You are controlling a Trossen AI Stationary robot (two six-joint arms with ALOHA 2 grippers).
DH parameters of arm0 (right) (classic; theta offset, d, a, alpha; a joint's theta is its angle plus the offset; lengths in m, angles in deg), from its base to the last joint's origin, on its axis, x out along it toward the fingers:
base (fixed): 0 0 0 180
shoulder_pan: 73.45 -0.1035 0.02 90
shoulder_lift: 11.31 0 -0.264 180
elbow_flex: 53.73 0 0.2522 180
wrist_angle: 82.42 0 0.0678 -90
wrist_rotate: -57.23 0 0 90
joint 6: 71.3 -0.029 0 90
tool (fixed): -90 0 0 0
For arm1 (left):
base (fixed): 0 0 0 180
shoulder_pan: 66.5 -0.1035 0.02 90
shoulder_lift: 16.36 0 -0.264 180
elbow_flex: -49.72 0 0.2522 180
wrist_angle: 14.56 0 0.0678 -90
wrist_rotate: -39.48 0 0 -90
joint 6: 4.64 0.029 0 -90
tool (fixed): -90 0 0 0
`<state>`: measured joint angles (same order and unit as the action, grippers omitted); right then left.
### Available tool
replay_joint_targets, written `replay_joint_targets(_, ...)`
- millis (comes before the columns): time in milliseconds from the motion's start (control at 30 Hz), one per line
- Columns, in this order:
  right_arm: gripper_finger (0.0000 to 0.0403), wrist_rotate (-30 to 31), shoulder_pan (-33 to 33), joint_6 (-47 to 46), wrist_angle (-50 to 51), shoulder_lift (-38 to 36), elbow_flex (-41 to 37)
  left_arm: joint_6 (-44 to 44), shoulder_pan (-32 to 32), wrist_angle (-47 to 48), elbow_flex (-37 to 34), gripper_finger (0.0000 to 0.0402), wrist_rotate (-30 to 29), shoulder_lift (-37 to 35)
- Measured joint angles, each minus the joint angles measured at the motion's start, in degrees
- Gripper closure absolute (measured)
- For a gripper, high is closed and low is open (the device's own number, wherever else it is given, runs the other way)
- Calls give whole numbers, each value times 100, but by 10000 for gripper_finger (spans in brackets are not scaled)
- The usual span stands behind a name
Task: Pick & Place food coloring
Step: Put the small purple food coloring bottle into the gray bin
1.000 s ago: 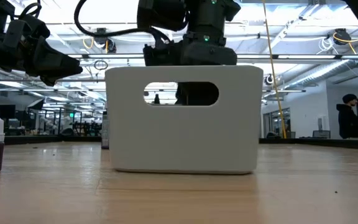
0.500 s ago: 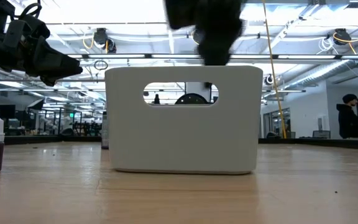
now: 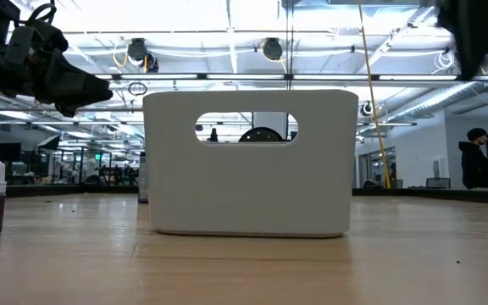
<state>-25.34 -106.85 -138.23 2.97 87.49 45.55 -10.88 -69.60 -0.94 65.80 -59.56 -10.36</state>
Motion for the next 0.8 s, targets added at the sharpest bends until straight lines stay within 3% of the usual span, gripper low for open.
replay_joint_targets(267,202,-468,-315,-894,-680,-218,-1190,0,2,-3,-1,254,0,-2)
replay_joint_targets(567,202,-923,-322,-1043,-1824,-218,-1923,0,0,-2,0,254,0,0)
replay_joint_targets(800,210,-919,-298,-1046,-1912,-218,-2137,0,0,-4,-2,254,0,-2)
